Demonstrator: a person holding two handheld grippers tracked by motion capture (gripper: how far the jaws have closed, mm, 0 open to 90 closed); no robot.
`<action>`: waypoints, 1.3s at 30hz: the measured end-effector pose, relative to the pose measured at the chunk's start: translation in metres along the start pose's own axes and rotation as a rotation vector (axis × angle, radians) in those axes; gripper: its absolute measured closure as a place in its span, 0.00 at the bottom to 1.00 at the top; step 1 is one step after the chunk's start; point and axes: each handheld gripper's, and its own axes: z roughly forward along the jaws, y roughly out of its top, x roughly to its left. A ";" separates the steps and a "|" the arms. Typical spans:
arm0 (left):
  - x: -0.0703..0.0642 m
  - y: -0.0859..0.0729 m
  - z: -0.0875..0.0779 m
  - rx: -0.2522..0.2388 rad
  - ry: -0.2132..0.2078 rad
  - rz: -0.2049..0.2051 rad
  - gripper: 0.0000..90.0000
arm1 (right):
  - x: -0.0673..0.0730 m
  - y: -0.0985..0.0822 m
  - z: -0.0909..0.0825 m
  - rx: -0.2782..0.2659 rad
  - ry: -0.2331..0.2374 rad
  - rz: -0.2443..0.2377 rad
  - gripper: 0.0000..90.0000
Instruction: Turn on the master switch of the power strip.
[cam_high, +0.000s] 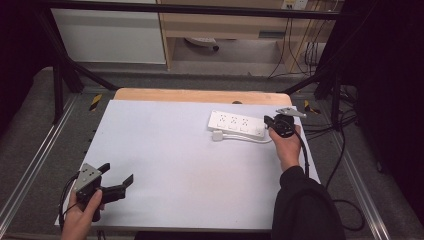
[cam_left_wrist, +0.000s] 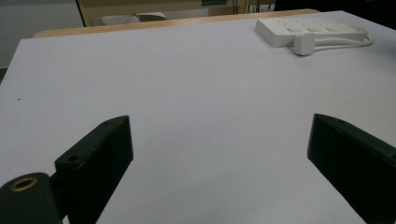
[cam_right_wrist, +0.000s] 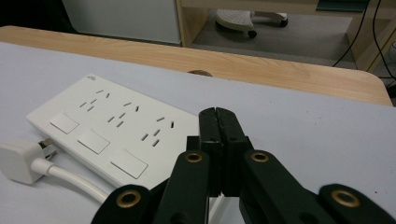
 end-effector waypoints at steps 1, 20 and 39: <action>0.000 0.000 0.000 0.000 0.000 0.000 0.08 | 0.000 0.000 0.000 -0.002 0.001 0.004 1.00; 0.000 0.000 0.000 0.000 0.000 0.005 0.08 | 0.006 -0.003 0.013 0.050 0.006 0.001 1.00; -0.001 0.000 0.000 0.004 -0.004 0.007 0.08 | 0.008 -0.006 0.021 0.086 0.008 -0.009 1.00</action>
